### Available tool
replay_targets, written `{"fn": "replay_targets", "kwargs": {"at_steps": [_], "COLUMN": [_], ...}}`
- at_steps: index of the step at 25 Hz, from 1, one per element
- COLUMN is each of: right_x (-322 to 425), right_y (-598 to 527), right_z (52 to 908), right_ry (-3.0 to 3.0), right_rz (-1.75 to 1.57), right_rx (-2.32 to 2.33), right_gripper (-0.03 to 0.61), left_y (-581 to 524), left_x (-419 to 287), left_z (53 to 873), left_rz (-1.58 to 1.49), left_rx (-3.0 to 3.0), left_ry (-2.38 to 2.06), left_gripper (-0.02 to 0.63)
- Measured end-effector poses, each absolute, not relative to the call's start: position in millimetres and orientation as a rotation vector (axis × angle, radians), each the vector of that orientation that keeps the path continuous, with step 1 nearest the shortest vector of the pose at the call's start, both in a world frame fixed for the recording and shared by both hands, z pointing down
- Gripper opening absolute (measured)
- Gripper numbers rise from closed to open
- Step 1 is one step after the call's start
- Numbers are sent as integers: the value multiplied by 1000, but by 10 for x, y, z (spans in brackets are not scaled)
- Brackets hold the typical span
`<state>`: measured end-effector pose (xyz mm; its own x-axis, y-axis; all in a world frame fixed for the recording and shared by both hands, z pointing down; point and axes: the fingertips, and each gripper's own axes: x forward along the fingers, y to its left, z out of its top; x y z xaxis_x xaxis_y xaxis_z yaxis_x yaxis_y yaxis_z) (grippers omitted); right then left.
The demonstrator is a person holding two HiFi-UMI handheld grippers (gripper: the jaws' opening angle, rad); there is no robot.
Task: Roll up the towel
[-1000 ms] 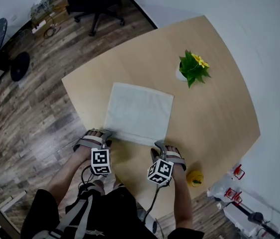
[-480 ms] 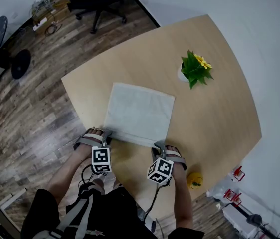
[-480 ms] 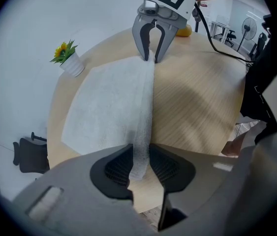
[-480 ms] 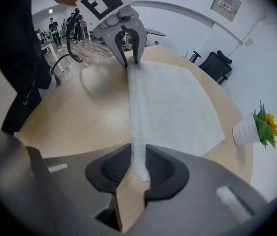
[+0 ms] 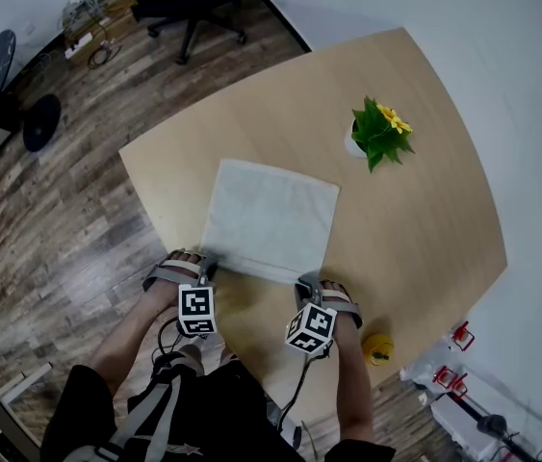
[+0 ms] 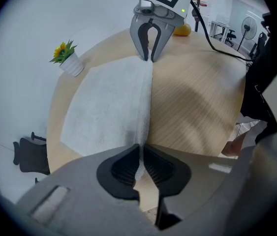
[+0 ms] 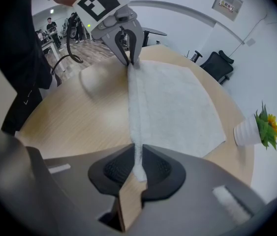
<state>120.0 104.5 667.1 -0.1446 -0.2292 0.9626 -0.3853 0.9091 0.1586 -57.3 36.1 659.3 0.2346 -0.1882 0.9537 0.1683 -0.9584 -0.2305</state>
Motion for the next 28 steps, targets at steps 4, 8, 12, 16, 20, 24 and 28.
{"fn": "replay_targets", "kwargs": {"at_steps": [4,8,12,16,20,24,28], "right_x": [1182,1140,1074,974,858,785,780], "right_y": [1059,1136,1277,1488,1743,1883,1890], "right_z": [6643,6622,6614,6603,6596,6595,6562], "right_ry": [-1732,-1728,-1730,-1742,-1759,-1763,-1760], "right_rz": [134,118,131,157,204,226,223], "right_rx": [488,497,497,476,441,433,439], "right_gripper": [30,25,25,25,25,25,25], "left_y": [379,442,558,747,985,1121,1104], "left_x": [-595,-644,-703,-799,-914,-983,-984], "left_z": [6575,6558,6527,6516,6529,6519,6472], "left_rz": [-1775,-1780,-1770,-1772,-1783,-1783,-1777], "left_rx": [-2225,-2218,-2222,-2229,-2246,-2255,-2242], "left_ry": [32,21,7,-24,-79,-88,-63], "left_gripper": [32,31,31,31,31,32,32]}}
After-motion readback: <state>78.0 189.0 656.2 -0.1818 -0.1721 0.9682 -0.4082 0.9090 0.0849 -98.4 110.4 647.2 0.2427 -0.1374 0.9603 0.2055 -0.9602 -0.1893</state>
